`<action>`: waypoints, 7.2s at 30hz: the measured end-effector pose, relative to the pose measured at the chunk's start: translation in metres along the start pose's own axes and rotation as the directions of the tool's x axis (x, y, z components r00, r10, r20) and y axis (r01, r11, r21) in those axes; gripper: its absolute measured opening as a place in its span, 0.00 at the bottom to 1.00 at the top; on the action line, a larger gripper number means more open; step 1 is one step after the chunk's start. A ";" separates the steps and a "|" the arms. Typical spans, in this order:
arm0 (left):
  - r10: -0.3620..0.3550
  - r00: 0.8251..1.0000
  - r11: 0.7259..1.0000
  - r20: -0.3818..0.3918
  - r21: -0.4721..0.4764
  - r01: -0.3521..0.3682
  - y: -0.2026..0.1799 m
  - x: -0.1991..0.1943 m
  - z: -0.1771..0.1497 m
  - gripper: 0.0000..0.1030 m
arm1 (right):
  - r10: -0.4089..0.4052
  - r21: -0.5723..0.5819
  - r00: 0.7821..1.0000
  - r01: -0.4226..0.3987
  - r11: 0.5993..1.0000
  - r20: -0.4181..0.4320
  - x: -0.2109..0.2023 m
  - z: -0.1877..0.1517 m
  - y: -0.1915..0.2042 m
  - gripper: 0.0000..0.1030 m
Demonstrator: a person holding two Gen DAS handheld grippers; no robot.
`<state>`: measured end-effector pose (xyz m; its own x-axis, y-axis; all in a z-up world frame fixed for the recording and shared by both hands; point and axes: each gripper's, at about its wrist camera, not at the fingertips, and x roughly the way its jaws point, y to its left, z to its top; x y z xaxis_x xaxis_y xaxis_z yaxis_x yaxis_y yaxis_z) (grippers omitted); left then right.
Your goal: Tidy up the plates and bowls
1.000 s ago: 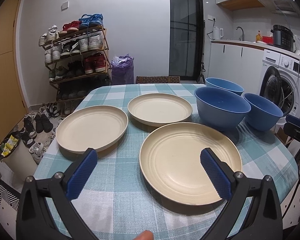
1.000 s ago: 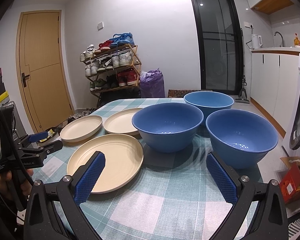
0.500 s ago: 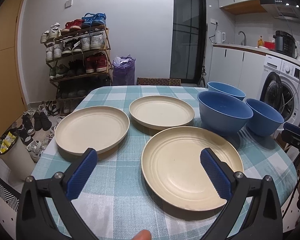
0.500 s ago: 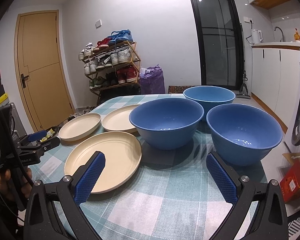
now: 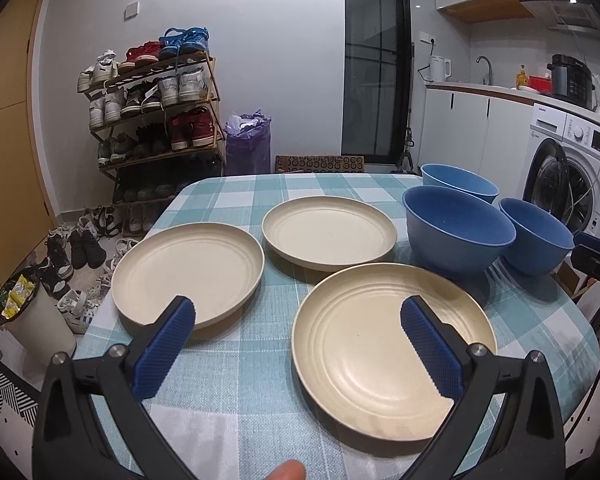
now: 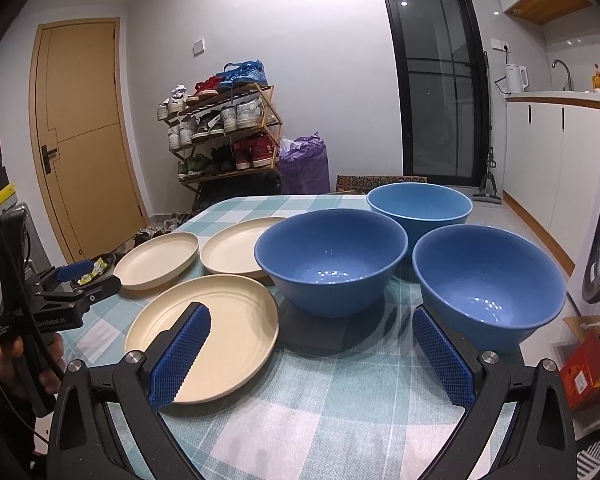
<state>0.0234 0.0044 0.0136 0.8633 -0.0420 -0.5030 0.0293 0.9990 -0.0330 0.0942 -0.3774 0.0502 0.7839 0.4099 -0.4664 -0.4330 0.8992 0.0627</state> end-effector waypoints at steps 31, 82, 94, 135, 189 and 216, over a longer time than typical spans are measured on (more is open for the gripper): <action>-0.026 0.999 0.999 -0.030 -0.033 0.025 0.026 0.023 0.068 1.00 | 0.044 -0.021 0.999 -0.044 0.999 -0.016 0.005 0.126 -0.007 1.00; -0.026 0.986 0.999 -0.166 -0.024 0.023 0.041 0.116 0.123 1.00 | 0.137 -0.076 0.951 -0.164 0.984 -0.278 0.158 0.219 0.014 1.00; -0.036 0.976 0.999 -0.217 -0.022 0.032 0.040 0.144 0.111 1.00 | 0.110 -0.074 0.925 -0.146 0.987 -0.363 0.206 0.200 0.008 1.00; -0.126 0.932 0.992 -0.340 -0.033 0.122 0.037 0.210 0.092 0.63 | 0.061 -0.111 0.818 -0.152 0.982 -0.572 0.307 0.160 0.018 0.91; -0.116 0.867 0.992 -0.485 -0.022 0.120 0.033 0.237 0.075 0.47 | 0.021 -0.090 0.644 -0.140 0.986 -0.764 0.385 0.117 0.024 0.54; -0.141 0.850 0.989 -0.507 -0.040 0.140 0.027 0.235 0.072 0.48 | -0.010 -0.099 0.640 -0.104 0.990 -0.768 0.393 0.112 0.013 0.47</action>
<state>0.2638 0.0224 -0.0436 0.4745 -0.1831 -0.8610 0.1295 0.9820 -0.1374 0.4462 -0.1874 -0.0329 0.1641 0.1364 -0.9770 -0.5536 0.8324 0.0232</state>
